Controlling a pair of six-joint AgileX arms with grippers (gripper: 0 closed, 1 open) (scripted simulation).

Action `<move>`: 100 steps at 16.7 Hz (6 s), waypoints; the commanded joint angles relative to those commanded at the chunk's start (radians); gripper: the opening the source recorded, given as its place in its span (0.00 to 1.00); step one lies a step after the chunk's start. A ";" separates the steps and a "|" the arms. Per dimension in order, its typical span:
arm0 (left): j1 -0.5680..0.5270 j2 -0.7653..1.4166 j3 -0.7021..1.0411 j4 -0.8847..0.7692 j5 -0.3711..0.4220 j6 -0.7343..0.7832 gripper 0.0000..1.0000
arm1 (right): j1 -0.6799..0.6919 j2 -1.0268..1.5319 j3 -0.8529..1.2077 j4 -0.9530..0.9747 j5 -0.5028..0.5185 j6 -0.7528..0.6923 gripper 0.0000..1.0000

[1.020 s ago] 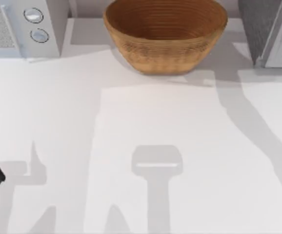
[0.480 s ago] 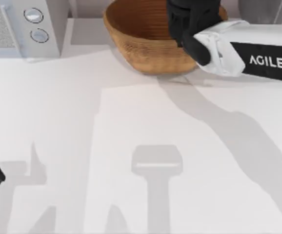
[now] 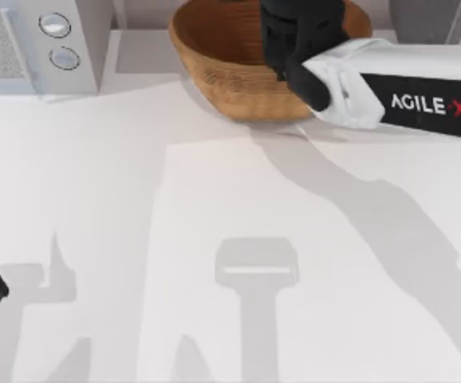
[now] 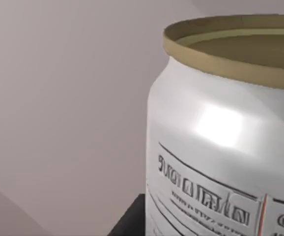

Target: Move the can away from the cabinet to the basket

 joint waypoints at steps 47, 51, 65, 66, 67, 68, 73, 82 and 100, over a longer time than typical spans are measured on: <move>0.000 0.000 0.000 0.000 0.000 0.000 1.00 | -0.019 0.080 0.108 -0.013 -0.021 -0.004 1.00; 0.000 0.000 0.000 0.000 0.000 0.000 1.00 | -0.019 0.080 0.108 -0.013 -0.021 -0.004 1.00; 0.000 0.000 0.000 0.000 0.000 0.000 1.00 | -0.198 -0.533 -0.492 -0.121 -0.337 0.010 1.00; 0.000 0.000 0.000 0.000 0.000 0.000 1.00 | -0.225 -0.630 -0.582 -0.142 -0.374 0.010 1.00; 0.000 0.000 0.000 0.000 0.000 0.000 1.00 | -0.252 -0.734 -0.673 -0.164 -0.410 0.011 1.00; 0.000 0.000 0.000 0.000 0.000 0.000 1.00 | -0.280 -0.845 -0.763 -0.188 -0.444 0.010 1.00; 0.000 0.000 0.000 0.000 0.000 0.000 1.00 | -0.414 -1.450 -1.170 -0.320 -0.570 0.004 1.00; 0.000 0.000 0.000 0.000 0.000 0.000 1.00 | -0.575 -2.159 -1.602 -0.529 -0.617 -0.017 1.00; 0.000 0.000 0.000 0.000 0.000 0.000 1.00 | -0.988 -1.639 -1.492 -0.081 -1.010 -0.007 1.00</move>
